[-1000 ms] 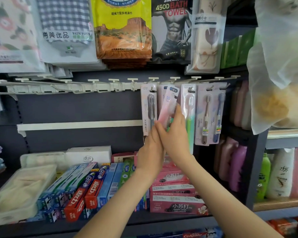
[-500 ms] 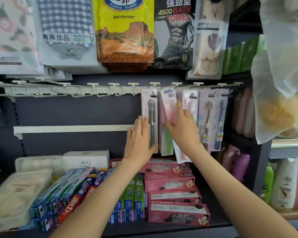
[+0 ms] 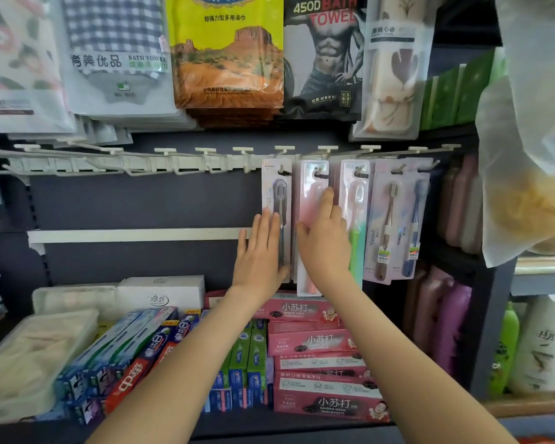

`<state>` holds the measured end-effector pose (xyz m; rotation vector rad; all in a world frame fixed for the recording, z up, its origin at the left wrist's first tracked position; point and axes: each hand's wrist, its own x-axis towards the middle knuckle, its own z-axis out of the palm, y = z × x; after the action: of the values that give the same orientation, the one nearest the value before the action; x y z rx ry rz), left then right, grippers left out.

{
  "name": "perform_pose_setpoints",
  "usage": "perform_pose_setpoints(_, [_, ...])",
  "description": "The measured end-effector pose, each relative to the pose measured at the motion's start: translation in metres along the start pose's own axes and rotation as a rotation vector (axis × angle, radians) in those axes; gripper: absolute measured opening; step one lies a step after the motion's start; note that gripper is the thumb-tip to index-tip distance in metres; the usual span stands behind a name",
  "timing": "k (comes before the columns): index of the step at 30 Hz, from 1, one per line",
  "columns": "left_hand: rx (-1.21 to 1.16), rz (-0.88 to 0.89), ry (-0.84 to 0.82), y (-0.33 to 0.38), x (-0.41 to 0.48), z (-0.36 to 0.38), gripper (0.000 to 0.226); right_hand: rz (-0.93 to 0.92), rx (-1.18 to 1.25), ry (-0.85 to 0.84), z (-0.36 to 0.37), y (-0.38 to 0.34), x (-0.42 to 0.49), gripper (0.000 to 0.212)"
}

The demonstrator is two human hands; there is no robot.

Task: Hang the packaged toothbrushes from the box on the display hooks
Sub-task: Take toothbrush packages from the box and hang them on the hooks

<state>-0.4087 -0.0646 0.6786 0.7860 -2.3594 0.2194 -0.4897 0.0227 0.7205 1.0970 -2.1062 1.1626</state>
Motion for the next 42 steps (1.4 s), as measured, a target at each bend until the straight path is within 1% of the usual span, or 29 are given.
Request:
perform_pose_setpoints(4, [-0.042, -0.009, 0.025, -0.001, -0.006, -0.002, 0.089, 0.047, 0.042, 0.010, 0.004, 0.001, 0.001, 0.071])
perform_pose_setpoints(7, [-0.056, -0.010, 0.035, 0.000, -0.012, -0.006, 0.087, 0.062, 0.089, 0.011, 0.004, 0.004, 0.000, 0.071])
perform_pose_setpoints(11, [-0.061, -0.006, 0.062, 0.002, -0.022, -0.010, 0.086, 0.074, 0.136, 0.002, 0.005, 0.008, -0.015, 0.077])
perform_pose_setpoints(16, [-0.135, -0.042, 0.030, 0.006, -0.053, -0.007, 0.088, -0.005, 0.135, 0.087, 0.016, 0.017, -0.061, 0.078])
perform_pose_setpoints(18, [-0.177, -0.072, 0.017, 0.007, -0.077, -0.001, 0.085, -0.060, 0.177, 0.069, 0.023, 0.020, -0.089, 0.075])
perform_pose_setpoints(21, [-0.273, -0.111, -0.028, 0.005, -0.129, 0.014, 0.074, -0.128, 0.196, -0.040, 0.036, 0.027, -0.145, 0.071])
perform_pose_setpoints(23, [-0.349, -0.139, -0.099, -0.003, -0.169, 0.026, 0.073, -0.176, 0.172, -0.120, 0.046, 0.031, -0.187, 0.066])
perform_pose_setpoints(25, [-0.356, -0.151, -0.192, -0.017, -0.210, 0.038, 0.072, -0.176, 0.153, -0.239, 0.057, 0.034, -0.230, 0.062])
perform_pose_setpoints(28, [-0.363, -0.211, -0.323, -0.048, -0.272, 0.050, 0.069, -0.172, 0.120, -0.407, 0.077, 0.030, -0.289, 0.062])
perform_pose_setpoints(32, [-0.358, -0.299, -0.506, -0.106, -0.359, 0.063, 0.065, -0.167, 0.075, -0.567, 0.112, 0.006, -0.367, 0.057])
perform_pose_setpoints(36, [-0.288, -0.355, -0.703, -0.170, -0.451, 0.080, 0.060, -0.097, 0.043, -0.754, 0.152, -0.010, -0.465, 0.053])
perform_pose_setpoints(38, [-0.232, -0.404, -0.844, -0.198, -0.498, 0.096, 0.059, -0.030, 0.011, -0.915, 0.172, -0.009, -0.516, 0.053])
perform_pose_setpoints(40, [-0.253, -0.501, -0.981, -0.217, -0.541, 0.117, 0.060, 0.083, -0.039, -1.088, 0.187, -0.003, -0.562, 0.057])
perform_pose_setpoints(42, [-0.232, -0.541, -1.078, -0.230, -0.585, 0.145, 0.059, 0.157, -0.102, -1.246, 0.200, 0.011, -0.606, 0.059])
